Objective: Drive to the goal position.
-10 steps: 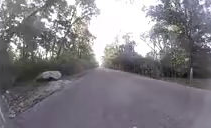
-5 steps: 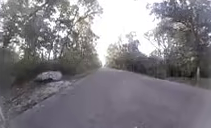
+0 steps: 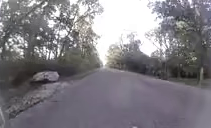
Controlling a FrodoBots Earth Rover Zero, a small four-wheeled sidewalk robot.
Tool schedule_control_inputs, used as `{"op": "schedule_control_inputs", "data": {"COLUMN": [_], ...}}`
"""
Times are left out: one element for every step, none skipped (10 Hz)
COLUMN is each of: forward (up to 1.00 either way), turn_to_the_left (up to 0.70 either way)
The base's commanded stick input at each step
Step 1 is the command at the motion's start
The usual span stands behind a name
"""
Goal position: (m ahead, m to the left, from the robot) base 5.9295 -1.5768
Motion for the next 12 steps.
{"op": "schedule_control_inputs", "data": {"forward": [0.7,0.7,0.7,0.7,0.7,0.7,0.7,0.7,0.7,0.7,0.7,0.7], "turn_to_the_left": [0.0,0.03,0.03,0.01,0.0,0.0,0.0,0.0,0.19,0.35,0.35,0.35]}}
